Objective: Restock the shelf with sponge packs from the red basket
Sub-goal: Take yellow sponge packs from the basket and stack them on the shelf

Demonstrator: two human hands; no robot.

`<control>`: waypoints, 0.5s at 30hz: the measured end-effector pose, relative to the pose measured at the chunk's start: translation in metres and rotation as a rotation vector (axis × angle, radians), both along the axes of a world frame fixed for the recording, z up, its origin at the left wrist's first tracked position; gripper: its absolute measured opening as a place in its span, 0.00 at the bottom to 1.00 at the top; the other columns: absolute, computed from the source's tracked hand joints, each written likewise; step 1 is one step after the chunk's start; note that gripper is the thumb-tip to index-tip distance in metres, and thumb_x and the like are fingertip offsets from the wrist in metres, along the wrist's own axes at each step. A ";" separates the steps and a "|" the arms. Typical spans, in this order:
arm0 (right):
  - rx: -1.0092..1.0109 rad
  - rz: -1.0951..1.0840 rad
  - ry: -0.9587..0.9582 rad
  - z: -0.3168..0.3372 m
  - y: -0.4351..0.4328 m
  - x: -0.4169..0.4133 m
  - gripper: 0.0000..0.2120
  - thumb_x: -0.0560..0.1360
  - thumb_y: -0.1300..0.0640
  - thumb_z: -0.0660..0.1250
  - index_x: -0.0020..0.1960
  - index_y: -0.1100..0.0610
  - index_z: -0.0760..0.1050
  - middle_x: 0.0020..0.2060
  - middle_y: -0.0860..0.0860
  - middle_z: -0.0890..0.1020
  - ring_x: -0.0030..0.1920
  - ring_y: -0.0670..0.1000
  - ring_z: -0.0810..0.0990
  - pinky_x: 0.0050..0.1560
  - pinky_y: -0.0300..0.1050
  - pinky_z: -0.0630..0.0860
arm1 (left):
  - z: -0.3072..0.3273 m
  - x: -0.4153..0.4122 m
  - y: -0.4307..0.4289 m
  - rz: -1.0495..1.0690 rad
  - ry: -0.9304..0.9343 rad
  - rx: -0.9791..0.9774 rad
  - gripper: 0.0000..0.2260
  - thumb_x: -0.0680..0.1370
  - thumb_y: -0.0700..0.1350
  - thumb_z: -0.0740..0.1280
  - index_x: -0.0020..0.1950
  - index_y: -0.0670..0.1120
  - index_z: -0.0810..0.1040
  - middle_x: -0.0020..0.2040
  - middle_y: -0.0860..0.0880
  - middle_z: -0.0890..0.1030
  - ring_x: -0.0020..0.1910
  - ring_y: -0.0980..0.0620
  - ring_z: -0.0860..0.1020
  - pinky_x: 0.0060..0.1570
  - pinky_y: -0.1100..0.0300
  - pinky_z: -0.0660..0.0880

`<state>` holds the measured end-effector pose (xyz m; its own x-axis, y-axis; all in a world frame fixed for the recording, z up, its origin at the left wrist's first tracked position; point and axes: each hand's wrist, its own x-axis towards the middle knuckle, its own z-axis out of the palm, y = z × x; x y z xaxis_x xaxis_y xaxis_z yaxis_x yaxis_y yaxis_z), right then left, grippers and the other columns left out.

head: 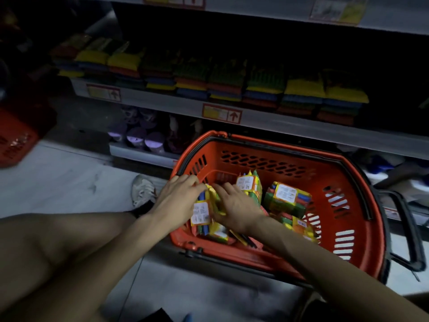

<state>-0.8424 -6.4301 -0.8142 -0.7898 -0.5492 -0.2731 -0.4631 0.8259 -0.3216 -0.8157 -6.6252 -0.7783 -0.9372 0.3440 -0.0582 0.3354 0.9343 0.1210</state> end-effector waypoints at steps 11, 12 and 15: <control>-0.311 -0.454 -0.472 -0.034 -0.037 0.000 0.46 0.67 0.48 0.82 0.75 0.52 0.59 0.70 0.59 0.69 0.69 0.58 0.72 0.59 0.45 0.69 | -0.009 0.006 0.001 0.030 0.081 -0.022 0.29 0.75 0.46 0.71 0.76 0.46 0.71 0.58 0.48 0.81 0.57 0.45 0.78 0.57 0.51 0.73; -0.344 -0.470 -0.466 -0.032 -0.035 0.002 0.43 0.65 0.49 0.83 0.72 0.52 0.61 0.66 0.57 0.72 0.65 0.57 0.74 0.55 0.44 0.69 | -0.010 0.006 0.001 0.027 0.085 -0.019 0.28 0.76 0.46 0.69 0.77 0.47 0.70 0.59 0.48 0.81 0.57 0.45 0.78 0.58 0.51 0.72; -0.412 -0.485 -0.430 -0.021 -0.025 0.008 0.41 0.63 0.52 0.85 0.66 0.54 0.63 0.55 0.53 0.78 0.52 0.53 0.78 0.46 0.43 0.69 | -0.010 0.007 0.000 0.050 0.088 0.007 0.28 0.78 0.47 0.67 0.78 0.47 0.67 0.61 0.49 0.80 0.60 0.46 0.77 0.61 0.52 0.71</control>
